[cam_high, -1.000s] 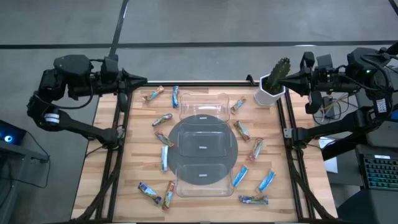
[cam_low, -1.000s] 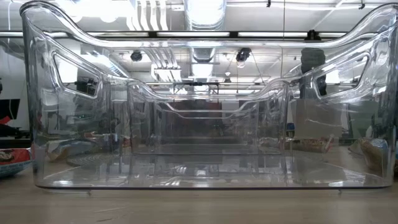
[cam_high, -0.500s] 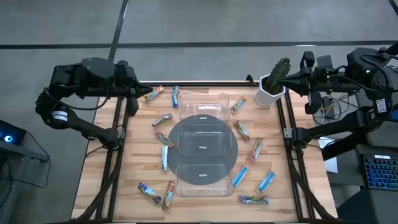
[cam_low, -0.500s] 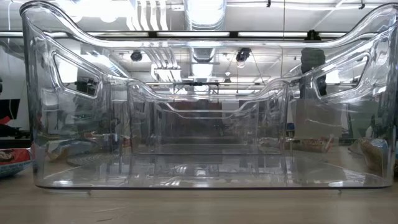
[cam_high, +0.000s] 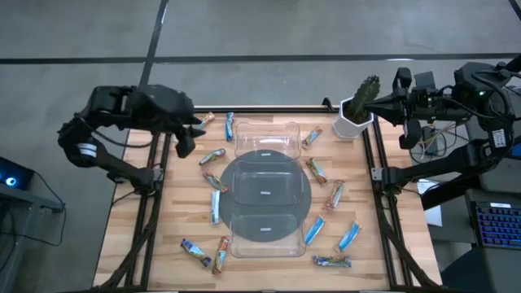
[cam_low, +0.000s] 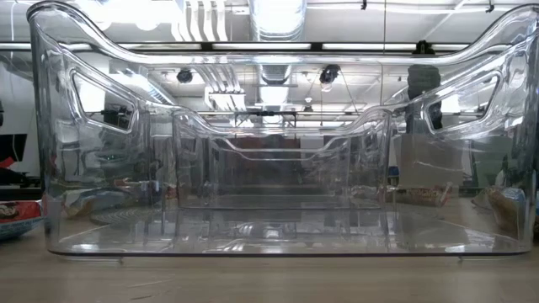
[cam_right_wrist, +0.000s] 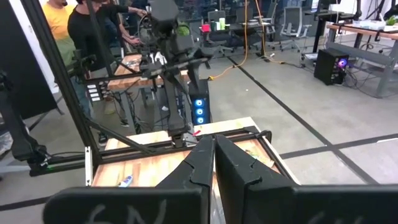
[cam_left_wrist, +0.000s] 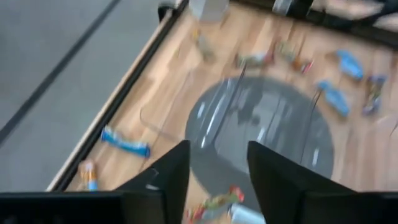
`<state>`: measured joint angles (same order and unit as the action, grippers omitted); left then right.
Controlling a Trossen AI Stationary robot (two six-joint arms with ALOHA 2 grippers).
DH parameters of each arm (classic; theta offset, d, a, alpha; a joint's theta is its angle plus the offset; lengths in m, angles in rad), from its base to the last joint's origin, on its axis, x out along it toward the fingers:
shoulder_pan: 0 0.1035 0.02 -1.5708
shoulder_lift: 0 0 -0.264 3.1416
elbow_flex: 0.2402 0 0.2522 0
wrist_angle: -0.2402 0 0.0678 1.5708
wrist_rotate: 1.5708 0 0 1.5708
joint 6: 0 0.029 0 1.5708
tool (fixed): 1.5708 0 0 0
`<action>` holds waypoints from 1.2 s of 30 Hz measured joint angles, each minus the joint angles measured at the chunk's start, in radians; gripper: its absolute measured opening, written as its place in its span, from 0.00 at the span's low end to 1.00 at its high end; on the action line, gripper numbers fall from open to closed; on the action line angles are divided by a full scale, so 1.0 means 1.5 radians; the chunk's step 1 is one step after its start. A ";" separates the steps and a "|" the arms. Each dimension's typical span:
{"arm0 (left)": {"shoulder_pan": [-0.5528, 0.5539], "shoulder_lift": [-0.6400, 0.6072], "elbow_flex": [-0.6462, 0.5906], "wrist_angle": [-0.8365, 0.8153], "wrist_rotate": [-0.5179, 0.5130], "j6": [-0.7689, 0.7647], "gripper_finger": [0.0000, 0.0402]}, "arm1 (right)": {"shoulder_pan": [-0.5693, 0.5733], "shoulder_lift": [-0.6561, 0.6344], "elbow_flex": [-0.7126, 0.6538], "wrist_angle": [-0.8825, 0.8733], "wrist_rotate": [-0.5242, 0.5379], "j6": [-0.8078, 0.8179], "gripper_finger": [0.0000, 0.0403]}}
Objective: Pick and place Granola Bars by type
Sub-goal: Put the red granola bar into the top transparent bin
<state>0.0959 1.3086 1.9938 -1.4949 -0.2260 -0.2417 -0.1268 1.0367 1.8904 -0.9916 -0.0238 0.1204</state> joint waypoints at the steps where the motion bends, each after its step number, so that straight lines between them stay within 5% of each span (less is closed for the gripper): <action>1: 0.000 0.007 0.000 -0.015 0.000 0.000 0.41 | 0.000 0.000 0.000 0.000 0.000 0.000 0.02; 17: 0.003 0.121 -0.054 -0.051 -0.023 0.063 0.50 | 0.000 0.000 -0.001 -0.001 0.000 0.002 0.02; 26: 0.047 0.099 -0.259 -0.041 -0.010 0.049 0.50 | 0.000 0.000 -0.002 -0.003 -0.001 0.001 0.02; 36: 0.072 0.021 -0.508 0.160 0.037 0.038 0.50 | 0.000 0.004 -0.002 -0.005 -0.001 -0.006 0.02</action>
<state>0.2041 1.3400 1.2312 -1.2543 -0.1703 -0.1852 -0.1268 1.0420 1.8877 -0.9989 -0.0246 0.1120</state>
